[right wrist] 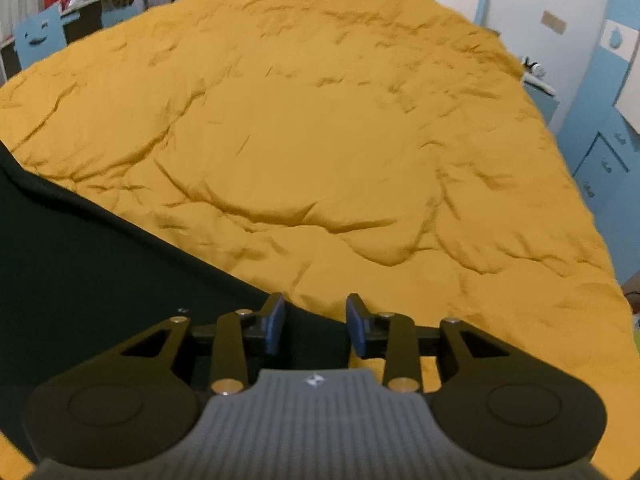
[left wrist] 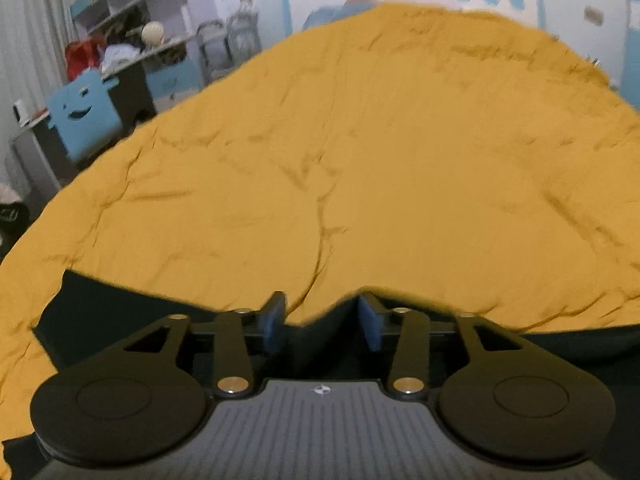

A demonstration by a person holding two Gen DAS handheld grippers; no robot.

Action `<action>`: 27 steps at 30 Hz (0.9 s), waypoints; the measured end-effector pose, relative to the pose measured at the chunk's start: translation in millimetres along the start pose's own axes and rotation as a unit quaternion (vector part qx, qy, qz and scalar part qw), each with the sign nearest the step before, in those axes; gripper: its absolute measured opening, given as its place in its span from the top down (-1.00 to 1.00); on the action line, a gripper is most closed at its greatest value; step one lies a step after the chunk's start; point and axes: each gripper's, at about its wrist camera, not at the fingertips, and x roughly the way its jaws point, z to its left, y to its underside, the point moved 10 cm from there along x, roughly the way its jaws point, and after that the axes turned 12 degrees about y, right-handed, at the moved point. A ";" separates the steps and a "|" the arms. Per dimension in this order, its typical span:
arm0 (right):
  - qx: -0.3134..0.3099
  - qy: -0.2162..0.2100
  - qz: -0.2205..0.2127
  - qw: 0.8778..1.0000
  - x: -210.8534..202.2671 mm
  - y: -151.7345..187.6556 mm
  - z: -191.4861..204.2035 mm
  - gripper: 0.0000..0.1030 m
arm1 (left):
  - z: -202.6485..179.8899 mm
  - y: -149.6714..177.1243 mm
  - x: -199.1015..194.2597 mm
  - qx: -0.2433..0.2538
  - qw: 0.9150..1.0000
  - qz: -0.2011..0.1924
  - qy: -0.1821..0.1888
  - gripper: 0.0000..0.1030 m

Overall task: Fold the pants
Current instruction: 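Lift the trouser hem with both grippers and fold it over toward the waistband, then lower the hem onto the trousers and open both grippers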

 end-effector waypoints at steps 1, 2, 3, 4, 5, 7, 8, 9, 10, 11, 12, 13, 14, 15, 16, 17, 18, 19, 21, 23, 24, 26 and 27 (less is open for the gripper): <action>0.008 0.000 0.000 1.000 -6.4 3.6 -4.3 0.40 | -1.3 -2.9 -4.4 0.000 1.000 -0.014 -0.002 -0.22; 0.015 0.000 0.000 1.000 -11.9 7.4 -7.7 0.40 | -0.5 -6.8 -7.2 -0.003 1.000 -0.023 -0.012 -0.32; 0.022 0.000 0.002 1.000 -17.1 12.3 -11.1 0.39 | 2.1 -9.8 -6.5 -0.010 0.999 -0.025 -0.022 -0.33; 0.030 -0.001 0.004 1.000 -21.8 17.3 -14.4 0.39 | 3.7 -11.7 -4.1 -0.018 0.999 -0.020 -0.025 -0.30; 0.038 -0.004 0.005 0.999 -25.9 21.5 -16.6 0.39 | 1.5 -11.6 -1.6 -0.027 1.000 -0.009 -0.008 -0.08; 0.051 -0.005 0.004 0.999 -33.6 29.5 -21.0 0.39 | -13.0 -12.8 1.8 -0.033 0.998 0.007 0.048 0.17; 0.055 0.000 0.002 0.999 -37.1 33.3 -23.6 0.39 | -27.4 -11.6 1.2 -0.023 0.996 0.015 0.079 0.23; 0.059 0.003 0.001 0.998 -40.2 36.4 -25.6 0.40 | -43.4 -9.4 0.1 -0.003 0.994 0.022 0.103 0.29; 0.064 0.001 0.000 0.998 -42.9 39.2 -26.6 0.40 | -61.9 -5.1 -1.3 0.023 0.991 0.030 0.127 0.34; 0.069 -0.001 0.000 0.998 -44.8 41.8 -27.0 0.45 | -79.2 0.9 -1.6 0.045 0.987 0.042 0.148 0.43; 0.074 -0.004 0.000 0.997 -45.7 43.8 -26.7 0.57 | -95.4 7.7 -1.0 0.062 0.983 0.052 0.166 0.50; 0.075 -0.007 0.000 0.997 -46.2 45.3 -25.9 0.63 | -110.7 14.8 0.9 0.076 0.979 0.061 0.180 0.50; 0.076 -0.009 0.001 0.997 -46.0 47.2 -24.3 0.68 | -124.2 21.9 4.8 0.088 0.976 0.071 0.188 0.50; 0.077 -0.009 0.002 0.997 -45.1 48.2 -22.6 0.68 | -134.3 27.4 10.7 0.098 0.974 0.078 0.189 0.50; 0.080 -0.009 0.003 0.997 -44.2 49.0 -20.6 0.68 | -138.7 31.3 17.7 0.106 0.973 0.083 0.187 0.52; 0.084 -0.012 0.004 0.996 -43.7 49.6 -18.3 0.68 | -141.8 33.5 28.1 0.105 0.974 0.091 0.182 0.55; 0.087 -0.015 0.003 0.996 -43.6 49.5 -16.4 0.68 | -142.6 34.8 37.2 0.096 0.974 0.098 0.179 0.55; 0.090 -0.017 0.002 0.996 -43.9 49.4 -14.3 0.67 | -141.8 34.4 47.3 0.085 0.976 0.102 0.174 0.57; 0.093 -0.017 -0.002 0.996 -45.8 49.0 -10.9 0.67 | -135.0 31.4 64.4 0.057 0.981 0.106 0.155 0.58; 0.095 -0.018 -0.004 0.995 -46.1 49.9 -8.5 0.67 | -129.9 28.2 74.0 0.031 0.982 0.111 0.152 0.58; 0.097 -0.019 -0.003 0.995 -45.5 50.9 -8.0 0.66 | -127.8 25.4 77.9 0.028 0.983 0.109 0.146 0.58; 0.105 -0.022 0.000 0.994 -43.4 52.5 -9.4 0.60 | -125.8 21.6 78.5 0.030 0.984 0.102 0.142 0.58; 0.114 -0.024 0.002 0.993 -43.0 53.3 -11.7 0.48 | -124.7 19.6 76.8 0.032 0.985 0.097 0.140 0.58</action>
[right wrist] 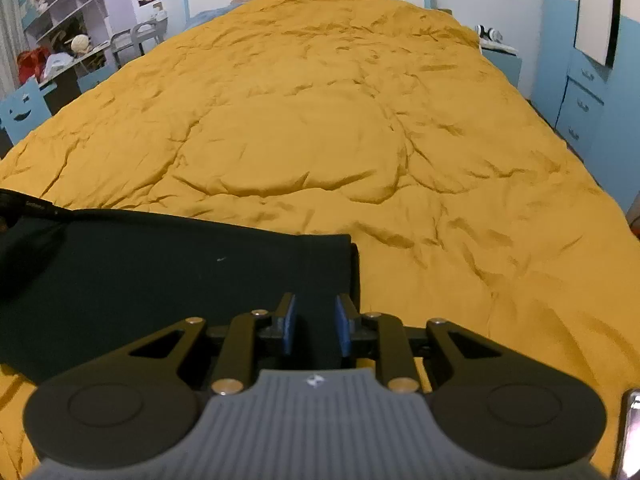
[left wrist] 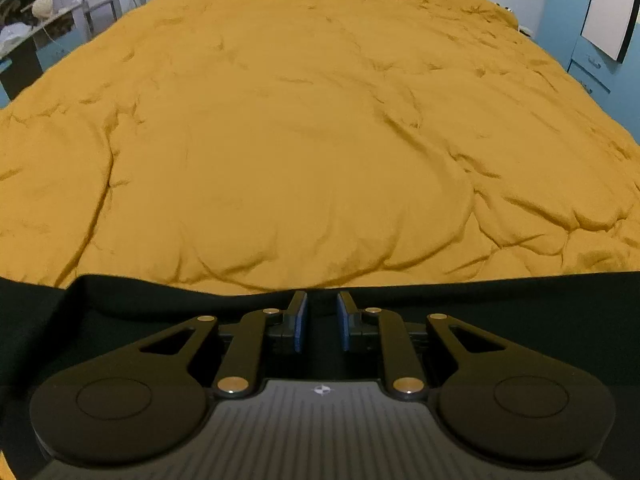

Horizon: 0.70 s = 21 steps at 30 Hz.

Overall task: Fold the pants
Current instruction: 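Lower the hem onto the trousers and open both grippers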

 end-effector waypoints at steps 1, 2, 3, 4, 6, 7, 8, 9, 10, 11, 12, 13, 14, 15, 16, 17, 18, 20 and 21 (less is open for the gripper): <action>0.009 -0.002 0.002 1.000 0.5 0.0 -2.8 0.44 | -0.5 -0.3 -2.0 0.003 1.000 -0.006 -0.002 0.58; 0.018 -0.005 0.005 1.000 1.3 -0.5 -5.8 0.42 | -0.4 -0.2 -6.1 0.005 1.000 -0.011 -0.002 0.58; 0.030 -0.009 0.008 0.999 2.3 -0.6 -9.5 0.42 | 0.3 1.4 -10.1 0.006 1.000 -0.015 -0.002 0.58; 0.043 -0.014 0.012 0.999 3.6 -0.5 -14.1 0.42 | 0.9 2.9 -15.6 0.005 1.000 -0.019 -0.004 0.58; 0.075 -0.027 0.021 0.997 6.6 -0.1 -22.7 0.42 | -6.5 11.8 -31.2 0.004 1.000 -0.024 0.004 0.58; 0.088 -0.036 0.026 0.995 8.9 0.1 -26.1 0.42 | -6.1 13.0 -34.7 0.001 1.000 -0.024 0.005 0.58; 0.099 -0.043 0.030 0.994 11.7 -0.3 -27.7 0.42 | -7.3 14.9 -39.2 -0.002 1.000 -0.026 0.008 0.58; 0.107 -0.048 0.033 0.993 14.9 -0.9 -29.0 0.42 | -7.8 18.2 -43.3 -0.005 1.000 -0.026 0.011 0.58; 0.113 -0.051 0.034 0.992 17.9 -1.6 -29.7 0.42 | -10.0 21.5 -46.8 -0.009 1.000 -0.024 0.013 0.58; 0.118 -0.053 0.037 0.991 20.2 -2.0 -29.3 0.41 | -13.4 25.9 -51.0 -0.011 0.999 -0.024 0.018 0.58; 0.122 -0.058 0.040 0.990 21.0 -1.8 -28.2 0.41 | -16.6 29.8 -55.6 -0.011 0.999 -0.025 0.023 0.58; 0.126 -0.064 0.043 0.989 20.3 -0.6 -27.1 0.41 | -20.9 33.8 -60.9 -0.012 0.999 -0.025 0.027 0.58; 0.131 -0.068 0.047 0.988 18.5 1.1 -26.8 0.41 | -25.6 37.4 -65.9 -0.012 0.999 -0.024 0.031 0.58; 0.137 -0.072 0.050 0.987 14.8 3.5 -26.9 0.41 | -31.5 41.9 -72.1 -0.011 0.999 -0.025 0.037 0.58; 0.141 -0.075 0.049 0.986 10.0 5.4 -28.4 0.41 | -37.9 46.3 -78.4 -0.011 0.999 -0.026 0.045 0.58; 0.144 -0.077 0.046 0.985 3.2 7.9 -29.6 0.41 | -44.2 51.1 -84.5 -0.009 0.998 -0.026 0.052 0.58; 0.146 -0.078 0.043 0.985 -4.4 10.6 -30.8 0.41 | -50.9 56.1 -89.7 -0.008 0.998 -0.026 0.059 0.58; 0.145 -0.078 0.044 0.985 -16.8 19.3 -33.2 0.41 | -66.4 67.8 -96.1 0.002 0.997 -0.022 0.069 0.58; 0.145 -0.075 0.048 0.986 -21.3 25.4 -33.6 0.41 | -74.3 73.6 -99.0 0.009 0.997 -0.021 0.072 0.58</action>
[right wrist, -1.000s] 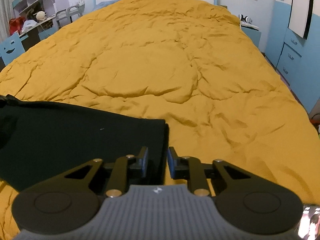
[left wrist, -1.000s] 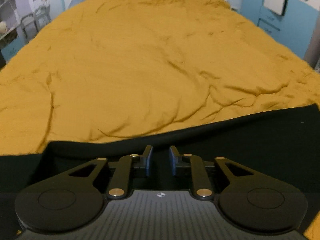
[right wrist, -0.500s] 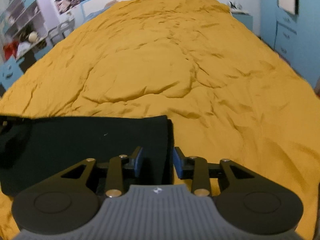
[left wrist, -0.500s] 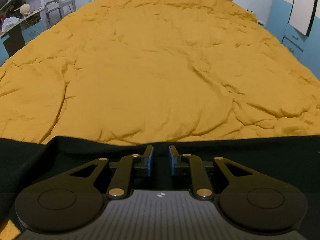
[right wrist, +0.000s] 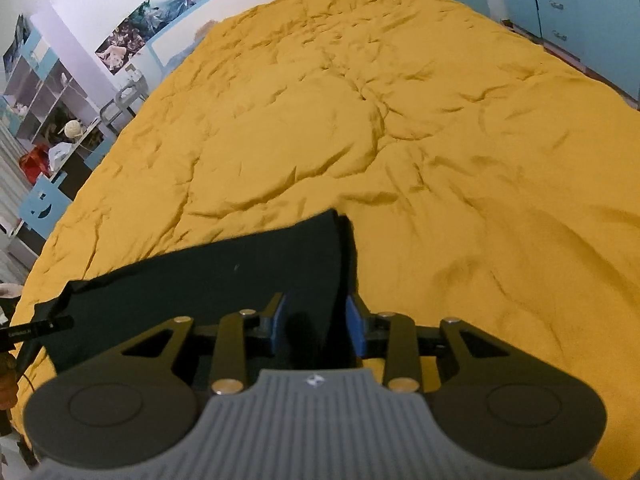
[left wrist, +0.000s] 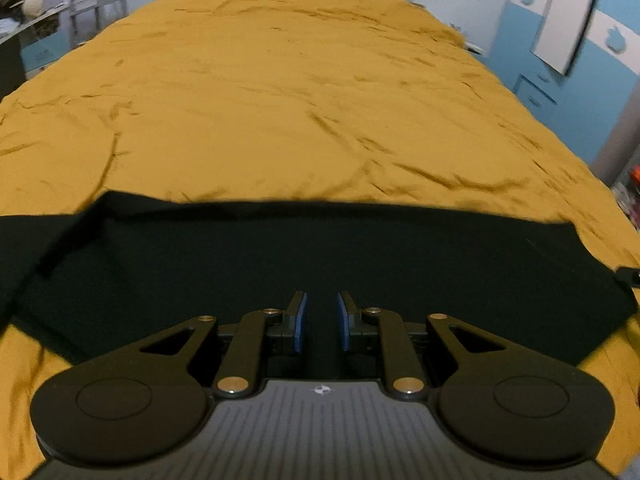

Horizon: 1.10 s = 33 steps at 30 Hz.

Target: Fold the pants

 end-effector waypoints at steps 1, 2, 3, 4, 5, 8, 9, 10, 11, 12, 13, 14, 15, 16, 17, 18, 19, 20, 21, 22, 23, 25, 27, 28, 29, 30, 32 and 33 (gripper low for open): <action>-0.002 0.004 0.003 1.000 -2.2 6.9 -1.9 0.41 | -9.7 6.3 -1.0 0.009 1.000 0.003 0.005 0.58; -0.004 0.011 0.010 1.000 -1.8 14.4 -4.3 0.41 | -17.6 13.3 -0.6 0.017 1.000 0.007 0.010 0.58; -0.005 0.017 0.020 1.000 0.0 23.2 -7.1 0.41 | -26.0 20.0 -0.1 0.022 1.000 0.012 0.016 0.58; -0.002 0.017 0.025 1.000 0.5 30.8 -10.4 0.42 | -33.2 26.8 1.2 0.026 0.999 0.017 0.024 0.58; 0.002 0.015 0.028 0.999 1.1 37.1 -13.1 0.51 | -40.5 34.8 2.9 0.029 0.999 0.022 0.033 0.58; -0.041 0.040 0.020 0.998 5.5 50.2 -14.2 0.78 | -48.6 55.8 11.0 0.032 0.998 0.045 0.029 0.68; -0.059 0.049 0.018 0.997 8.5 54.2 -12.4 0.79 | -46.7 62.6 14.6 0.030 0.998 0.053 0.018 0.70; -0.070 0.056 0.017 0.996 11.5 57.4 -11.4 0.80 | -44.8 68.2 17.6 0.025 0.998 0.059 0.011 0.71; -0.084 0.065 0.014 0.994 15.4 61.1 -11.0 0.83 | -42.4 72.9 20.2 0.020 0.998 0.062 0.007 0.72; -0.094 0.071 0.014 0.993 19.2 64.8 -10.0 0.84 | -40.6 76.3 21.8 0.016 0.998 0.063 0.004 0.73; -0.101 0.077 0.012 0.992 22.0 66.9 -10.3 0.85 | -39.1 79.9 23.4 0.012 0.998 0.065 0.001 0.73; -0.108 0.081 0.010 0.991 24.5 68.8 -9.9 0.85 | -39.2 82.6 23.6 0.011 0.998 0.065 -0.002 0.73; -0.111 0.085 0.007 0.990 24.9 70.2 -9.5 0.85 | -40.5 85.2 23.0 0.013 0.998 0.064 -0.005 0.73; -0.111 0.087 0.006 0.990 25.6 69.1 -10.1 0.85 | -40.8 85.8 21.3 0.015 0.998 0.063 -0.007 0.73; -0.110 0.089 0.006 0.990 24.1 68.4 -10.6 0.85 | -40.7 86.9 18.4 0.017 0.998 0.063 -0.008 0.73; -0.110 0.091 0.006 0.990 22.9 67.0 -10.1 0.85 | -40.9 86.6 13.8 0.017 0.998 0.063 -0.007 0.73; -0.111 0.094 0.005 0.989 20.3 65.0 -9.1 0.84 | -41.7 87.0 7.7 0.016 0.998 0.060 -0.004 0.73; -0.113 0.098 0.002 0.989 15.7 62.3 -7.2 0.83 | -42.0 85.8 1.1 0.016 0.998 0.055 -0.001 0.73; -0.115 0.101 -0.008 0.988 7.8 58.1 -5.2 0.80 | -41.7 84.5 -6.7 0.016 0.999 0.049 0.005 0.71; -0.118 0.104 -0.022 0.987 -2.0 53.3 -1.7 0.79 | -40.3 82.6 -15.5 0.016 0.999 0.042 0.006 0.71; -0.125 0.108 -0.040 0.985 -12.0 48.9 2.2 0.76 | -36.0 79.9 -27.8 0.019 0.999 0.031 0.000 0.71; -0.144 0.116 -0.069 0.980 -29.7 41.7 12.7 0.69 | -23.1 73.3 -51.7 0.029 0.999 0.006 -0.022 0.69; -0.165 0.119 -0.089 0.975 -40.6 36.2 25.8 0.67 | 0.2 65.2 -79.7 0.032 0.998 -0.015 -0.055 0.62; -0.174 0.116 -0.095 0.973 -43.7 34.7 33.6 0.67 | 14.1 63.8 -95.4 0.035 0.996 -0.023 -0.074 0.59; -0.183 0.110 -0.097 0.972 -45.0 34.7 41.6 0.65 | 30.2 60.3 -111.1 0.040 0.994 -0.029 -0.097 0.53; -0.193 0.104 -0.097 0.971 -45.4 35.5 50.9 0.64 | 44.8 57.6 -124.4 0.047 0.991 -0.032 -0.120 0.46; -0.205 0.093 -0.095 0.970 -42.6 38.2 66.4 0.62 | 77.9 55.4 -150.2 0.064 0.983 -0.033 -0.167 0.35; -0.210 0.090 -0.092 0.969 -40.4 40.7 73.2 0.59 | 95.7 55.8 -163.1 0.073 0.978 -0.032 -0.192 0.30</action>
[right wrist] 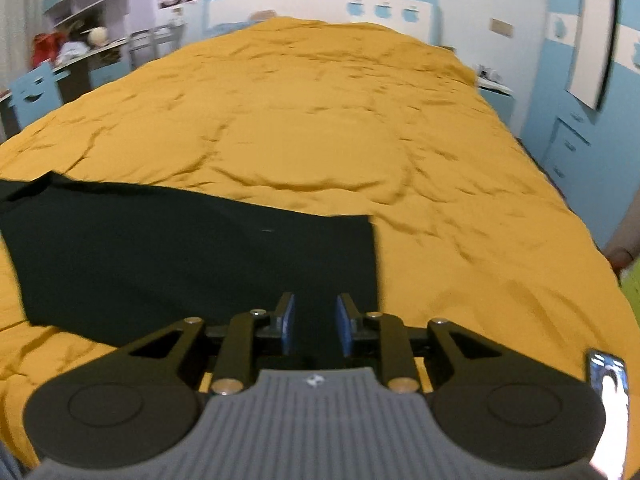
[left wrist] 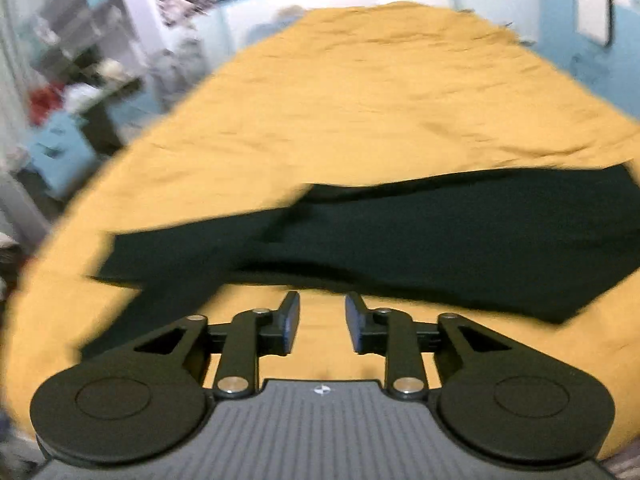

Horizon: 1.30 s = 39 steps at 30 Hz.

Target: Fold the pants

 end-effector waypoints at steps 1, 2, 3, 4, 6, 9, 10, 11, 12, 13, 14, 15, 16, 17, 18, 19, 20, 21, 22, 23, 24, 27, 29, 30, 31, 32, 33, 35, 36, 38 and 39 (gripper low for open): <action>-0.003 -0.006 0.003 1.000 0.3 0.0 7.3 0.59 | 20.0 3.4 -5.0 0.012 1.000 -0.004 -0.022 0.25; -0.006 -0.013 0.006 1.000 1.0 0.4 14.6 0.57 | 33.7 2.3 -5.4 0.022 0.999 -0.008 -0.040 0.21; -0.009 -0.022 0.012 1.000 2.2 0.9 22.9 0.54 | 50.1 7.7 -7.0 0.028 0.998 -0.008 -0.054 0.09; -0.013 -0.029 0.016 0.999 3.3 0.8 30.9 0.51 | 64.6 13.9 -6.8 0.030 0.998 -0.003 -0.062 0.02; -0.021 -0.039 0.022 0.999 4.1 1.1 46.0 0.37 | 92.5 30.1 -6.0 0.028 0.997 0.010 -0.069 0.01; -0.035 -0.047 0.030 0.998 2.8 1.3 66.0 0.34 | 119.2 52.5 -2.2 0.032 0.996 0.030 -0.078 -0.16; -0.037 -0.050 0.034 0.997 4.0 1.3 73.3 0.34 | 126.8 60.4 0.5 0.039 0.995 0.037 -0.083 -0.22; -0.039 -0.053 0.038 0.997 3.8 0.6 80.4 0.34 | 127.8 64.7 7.1 0.045 0.994 0.045 -0.088 -0.22; -0.041 -0.056 0.042 0.997 5.8 -1.4 86.1 0.33 | 133.6 71.1 10.9 0.051 0.993 0.053 -0.093 -0.22; -0.043 -0.059 0.045 0.996 7.7 -4.1 94.4 0.33 | 137.2 76.9 16.8 0.058 0.991 0.063 -0.100 -0.22; -0.047 -0.062 0.048 0.996 10.1 -7.8 101.2 0.33 | 140.5 82.8 21.5 0.068 0.990 0.071 -0.106 -0.22; -0.052 -0.065 0.051 0.995 11.5 -8.9 109.6 0.32 | 143.5 87.1 24.2 0.080 0.988 0.077 -0.111 -0.22; -0.058 -0.068 0.053 0.995 12.0 -9.5 118.9 0.31 | 145.6 89.5 27.6 0.094 0.985 0.079 -0.120 -0.21; -0.064 -0.071 0.056 0.994 13.6 -9.2 126.1 0.29 | 148.6 89.4 28.8 0.107 0.983 0.076 -0.128 -0.18; -0.070 -0.073 0.061 0.993 14.9 -8.9 132.9 0.28 | 148.9 88.5 32.1 0.116 0.982 0.072 -0.132 0.00; -0.078 -0.072 0.065 0.992 16.6 -8.9 140.0 0.28 | 151.0 88.5 35.2 0.122 0.982 0.068 -0.128 0.14; -0.086 -0.071 0.069 0.991 18.6 -9.2 146.3 0.28 | 152.7 87.2 38.0 0.127 0.983 0.064 -0.120 0.48; -0.096 -0.071 0.072 0.990 20.0 -10.6 153.8 0.28 | 153.8 85.3 40.5 0.126 0.984 0.061 -0.112 0.79; -0.102 -0.073 0.074 0.989 23.3 -12.6 157.9 0.28 | 154.4 81.5 42.6 0.122 0.986 0.057 -0.102 0.92; -0.107 -0.077 0.073 0.988 23.9 -15.1 164.8 0.28 | 157.4 77.5 43.1 0.117 0.987 0.050 -0.096 0.96; -0.114 -0.082 0.072 0.987 23.7 -18.3 172.6 0.25 | 164.1 75.1 40.9 0.113 0.988 0.039 -0.094 0.97; -0.134 -0.086 0.069 0.985 26.0 -22.9 187.1 0.20 | 187.5 47.9 35.0 0.074 0.994 0.002 -0.086 0.98; -0.141 -0.083 0.073 0.984 29.8 -23.5 194.3 0.20 | 211.3 26.2 30.8 0.035 0.996 -0.022 -0.082 0.98; -0.141 -0.082 0.075 0.984 32.9 -23.8 196.7 0.20 | 224.1 14.6 31.4 0.018 0.996 -0.027 -0.083 0.98; -0.141 -0.079 0.077 0.984 35.3 -23.8 197.3 0.21 | 238.4 2.1 33.3 0.003 0.996 -0.031 -0.085 0.98; -0.141 -0.076 0.079 0.984 38.5 -24.0 197.4 0.21 | 252.4 -9.2 36.5 -0.007 0.995 -0.035 -0.088 0.98; -0.141 -0.072 0.081 0.984 40.3 -23.7 197.1 0.21 | 263.9 -19.9 40.6 -0.018 0.995 -0.036 -0.091 0.98; -0.141 -0.066 0.082 0.984 43.8 -23.7 196.4 0.21 | 287.6 -38.5 52.7 -0.039 0.994 -0.031 -0.096 0.98; -0.141 -0.063 0.083 0.985 46.4 -24.5 195.4 0.21 | 297.5 -47.6 61.4 -0.047 0.994 -0.027 -0.096 0.98; -0.139 -0.058 0.083 0.985 47.9 -25.7 192.0 0.22 | 313.0 -59.2 78.3 -0.058 0.994 -0.016 -0.096 0.98; -0.138 -0.055 0.082 0.985 49.0 -26.7 190.8 0.22 | 320.2 -64.2 90.1 -0.060 0.993 -0.007 -0.097 0.98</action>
